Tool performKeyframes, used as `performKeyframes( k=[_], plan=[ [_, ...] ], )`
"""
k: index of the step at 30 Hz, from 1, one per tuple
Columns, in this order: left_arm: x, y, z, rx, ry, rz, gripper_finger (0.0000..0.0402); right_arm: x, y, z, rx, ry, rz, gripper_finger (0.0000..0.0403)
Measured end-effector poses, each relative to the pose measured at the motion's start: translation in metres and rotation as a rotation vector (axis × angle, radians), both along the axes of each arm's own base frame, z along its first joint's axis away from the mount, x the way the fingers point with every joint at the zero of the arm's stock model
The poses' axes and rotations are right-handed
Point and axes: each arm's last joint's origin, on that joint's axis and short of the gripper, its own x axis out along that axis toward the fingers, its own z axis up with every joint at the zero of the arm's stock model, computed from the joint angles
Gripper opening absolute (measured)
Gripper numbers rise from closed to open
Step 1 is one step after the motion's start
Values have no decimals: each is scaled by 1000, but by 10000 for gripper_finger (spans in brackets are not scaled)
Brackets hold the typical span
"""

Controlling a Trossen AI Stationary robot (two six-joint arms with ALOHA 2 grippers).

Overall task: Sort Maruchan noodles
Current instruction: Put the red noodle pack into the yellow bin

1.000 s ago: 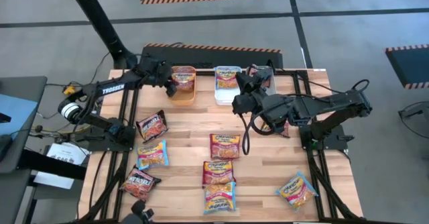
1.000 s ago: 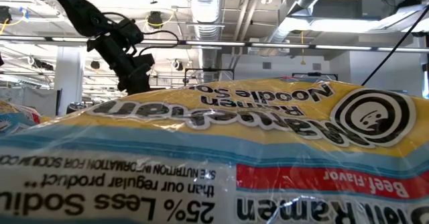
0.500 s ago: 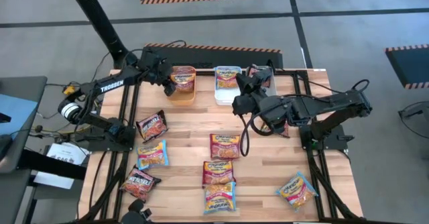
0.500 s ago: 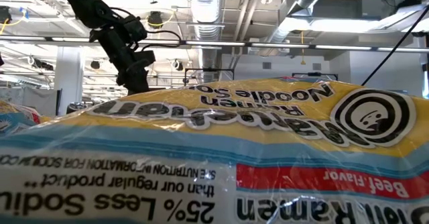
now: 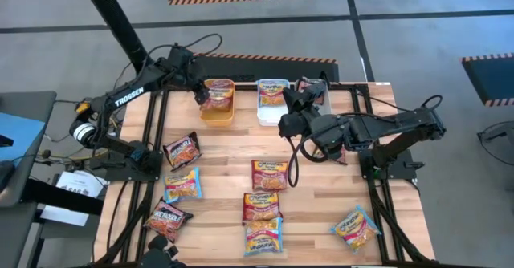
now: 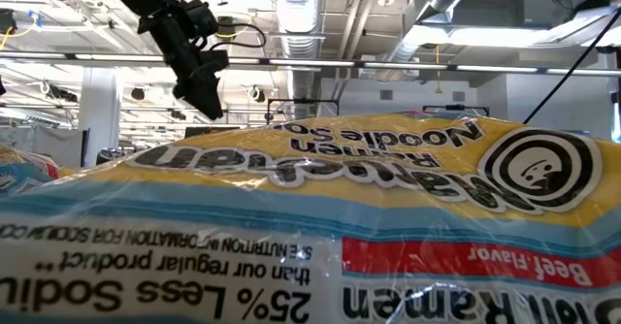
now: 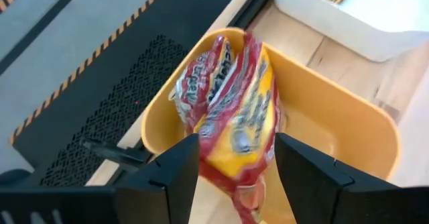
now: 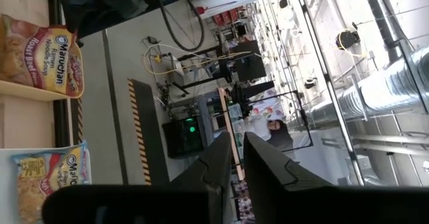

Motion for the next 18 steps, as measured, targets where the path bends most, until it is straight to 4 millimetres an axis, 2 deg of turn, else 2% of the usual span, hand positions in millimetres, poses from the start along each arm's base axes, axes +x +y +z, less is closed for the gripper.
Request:
performKeyframes(
  k=[4, 10, 18],
  plan=[
    [0, -2, -1, -27, -2, -10, 181, 0, 0, 0, 0, 0, 0, 66],
    [-3, -12, -9, -184, -8, -91, 181, 0, 0, 0, 0, 0, -1, 66],
    [-3, -16, -32, -208, -4, -70, 181, 0, 0, 0, 11, -17, -2, 66]
  ],
)
